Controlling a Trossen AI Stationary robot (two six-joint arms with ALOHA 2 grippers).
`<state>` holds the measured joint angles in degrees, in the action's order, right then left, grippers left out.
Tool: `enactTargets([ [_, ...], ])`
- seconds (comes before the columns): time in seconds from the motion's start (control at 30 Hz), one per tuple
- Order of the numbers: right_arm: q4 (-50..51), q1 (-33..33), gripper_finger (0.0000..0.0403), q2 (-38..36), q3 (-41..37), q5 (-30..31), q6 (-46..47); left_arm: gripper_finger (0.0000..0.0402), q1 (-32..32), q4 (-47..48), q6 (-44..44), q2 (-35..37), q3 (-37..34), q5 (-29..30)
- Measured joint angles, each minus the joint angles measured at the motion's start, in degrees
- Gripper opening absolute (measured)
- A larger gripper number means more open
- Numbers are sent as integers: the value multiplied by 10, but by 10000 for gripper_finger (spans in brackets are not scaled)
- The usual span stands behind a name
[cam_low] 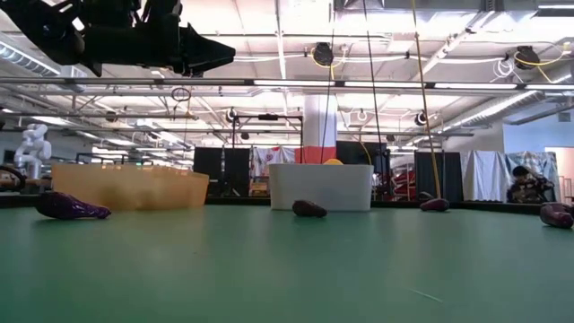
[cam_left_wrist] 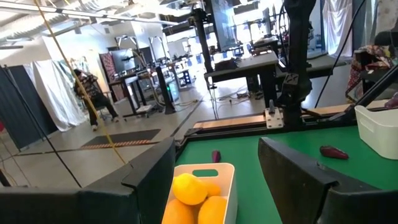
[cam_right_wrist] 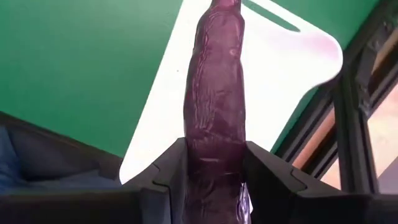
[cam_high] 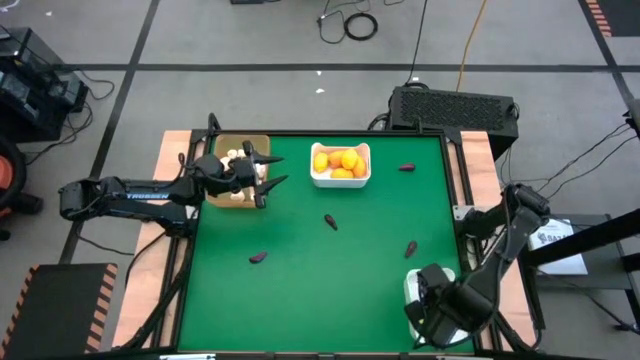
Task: Sort produce into baskets
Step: Put the eggplant into the bottom white bin
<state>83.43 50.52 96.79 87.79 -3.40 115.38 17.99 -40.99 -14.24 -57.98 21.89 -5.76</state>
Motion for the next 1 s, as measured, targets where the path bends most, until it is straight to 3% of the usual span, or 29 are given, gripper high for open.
enactTargets([
  [0.27, 6, 17, 134, 0, 0, 0, 109, 239, 0, -1, -1, 0, 0, 0],
  [0.5, 14, 17, 184, 0, 0, 0, 98, 239, 0, -5, -1, 0, 0, 0],
  [0.73, 31, 11, 219, -5, 0, 0, 21, 239, 0, 5, 2, 0, 0, 0],
  [0.83, 70, -1, 221, -8, 0, 31, 16, 239, 0, 12, 4, 0, 0, 0],
  [1.0, 65, -56, 221, -19, -28, 140, -72, 239, 0, 20, 32, 0, 0, 0],
])
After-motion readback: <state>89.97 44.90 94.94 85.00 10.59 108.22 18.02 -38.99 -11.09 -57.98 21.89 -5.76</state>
